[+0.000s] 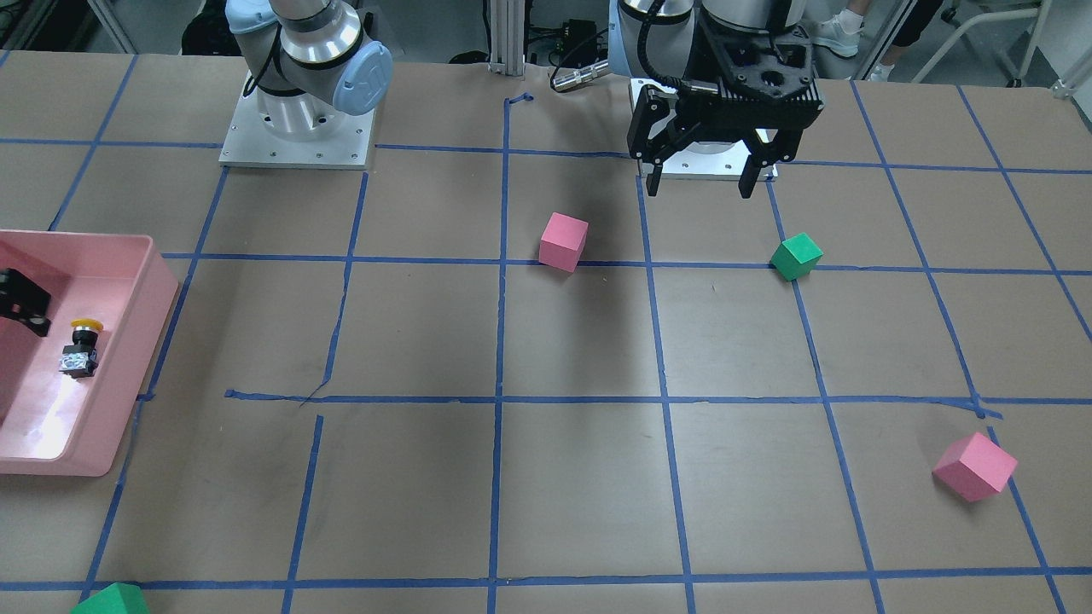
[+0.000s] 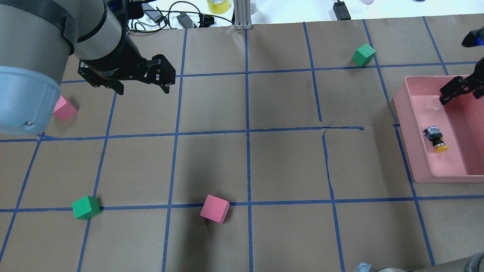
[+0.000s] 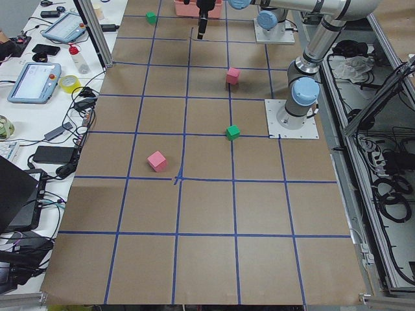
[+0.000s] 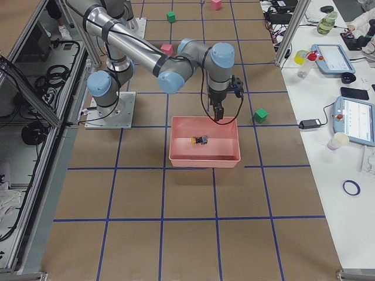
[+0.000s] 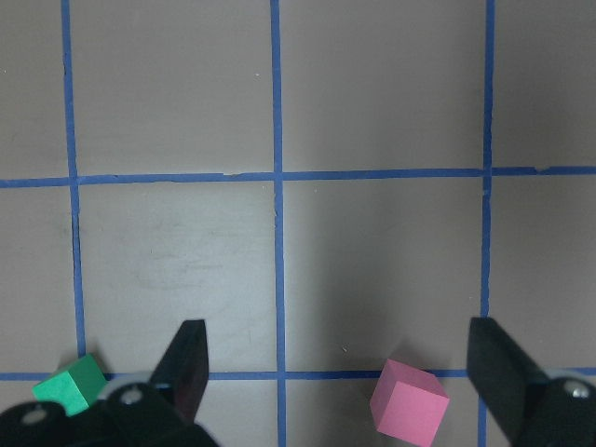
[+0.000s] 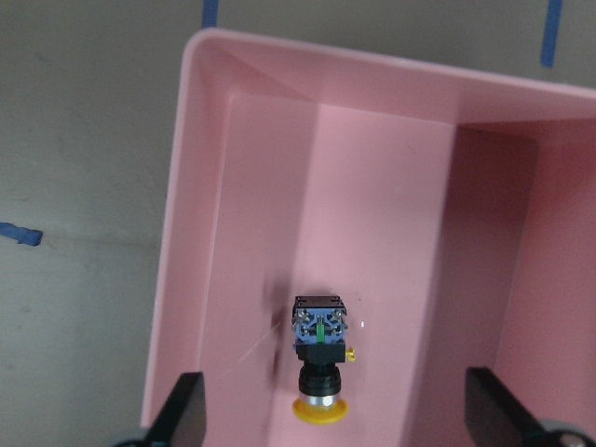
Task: Align button upright
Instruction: 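Move the right gripper over the pink bin toward the yellow-capped button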
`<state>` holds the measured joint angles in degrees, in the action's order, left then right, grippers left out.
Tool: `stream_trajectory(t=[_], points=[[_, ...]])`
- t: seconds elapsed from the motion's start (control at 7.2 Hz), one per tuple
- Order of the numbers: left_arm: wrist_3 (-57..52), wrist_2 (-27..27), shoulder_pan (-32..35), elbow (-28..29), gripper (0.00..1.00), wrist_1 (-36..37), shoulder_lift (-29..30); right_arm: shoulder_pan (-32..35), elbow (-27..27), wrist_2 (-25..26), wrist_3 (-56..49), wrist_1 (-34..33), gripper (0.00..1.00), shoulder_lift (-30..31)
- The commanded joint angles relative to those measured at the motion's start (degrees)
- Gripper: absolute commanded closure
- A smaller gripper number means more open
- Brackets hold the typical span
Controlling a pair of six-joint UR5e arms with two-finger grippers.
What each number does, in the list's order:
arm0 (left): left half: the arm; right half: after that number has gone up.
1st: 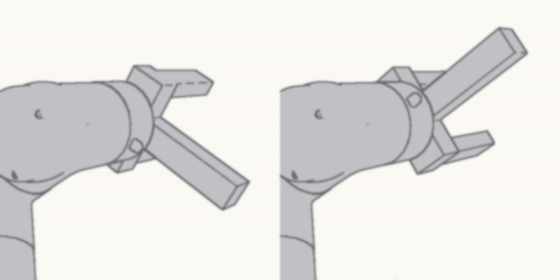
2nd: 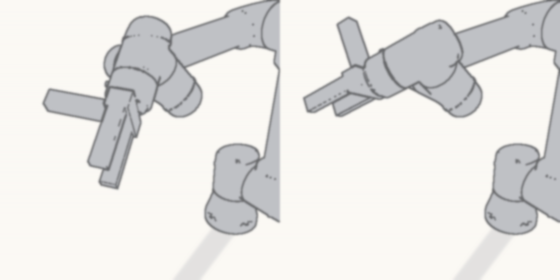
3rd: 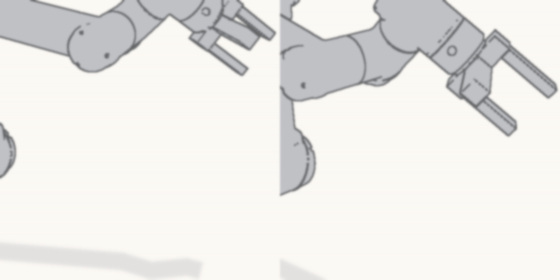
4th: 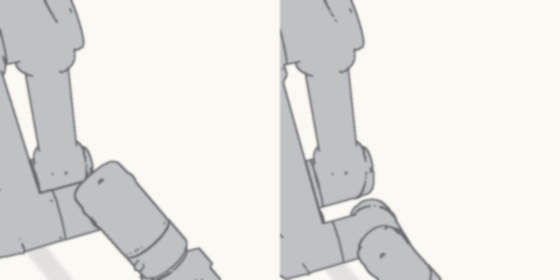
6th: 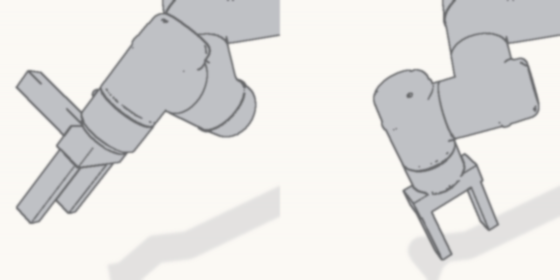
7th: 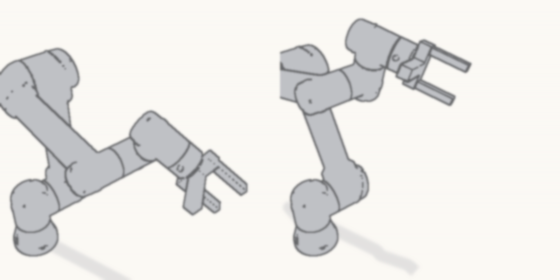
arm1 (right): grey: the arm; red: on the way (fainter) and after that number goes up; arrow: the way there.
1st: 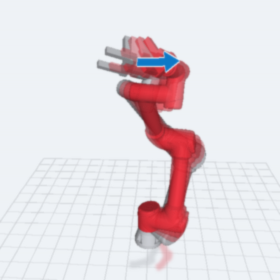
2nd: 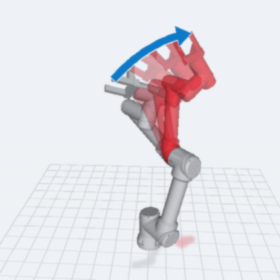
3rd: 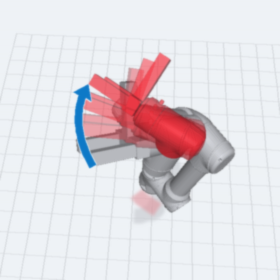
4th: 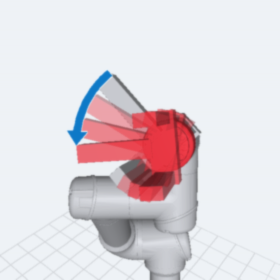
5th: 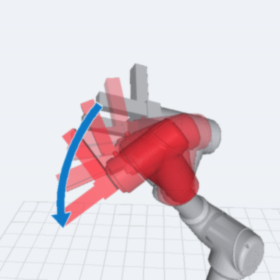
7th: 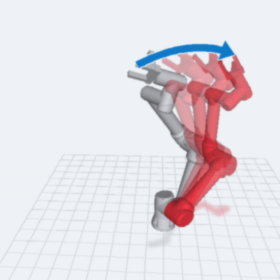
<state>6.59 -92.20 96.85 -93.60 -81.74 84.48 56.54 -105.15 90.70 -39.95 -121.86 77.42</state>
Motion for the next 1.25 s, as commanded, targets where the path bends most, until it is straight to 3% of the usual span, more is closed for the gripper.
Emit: stream_trajectory(t=[0.0, 0.28, 1.11], points=[[0.00, 0.00, 0.00, -0.09, 0.00, 0.00, -0.10, -0.37, -11.19, 0.18, 0.05, -12.16, 0.03, -1.92], [0.00, 0.00, 0.00, 0.00, 0.00, 0.00, -0.10, -1.07, -11.13, 0.44, -4.69, -12.61, 0.06, -2.79], [0.00, 0.00, 0.00, -0.09, 0.00, 0.00, -0.10, -4.42, -9.90, -0.43, -3.04, -8.51, 0.05, -2.80]])
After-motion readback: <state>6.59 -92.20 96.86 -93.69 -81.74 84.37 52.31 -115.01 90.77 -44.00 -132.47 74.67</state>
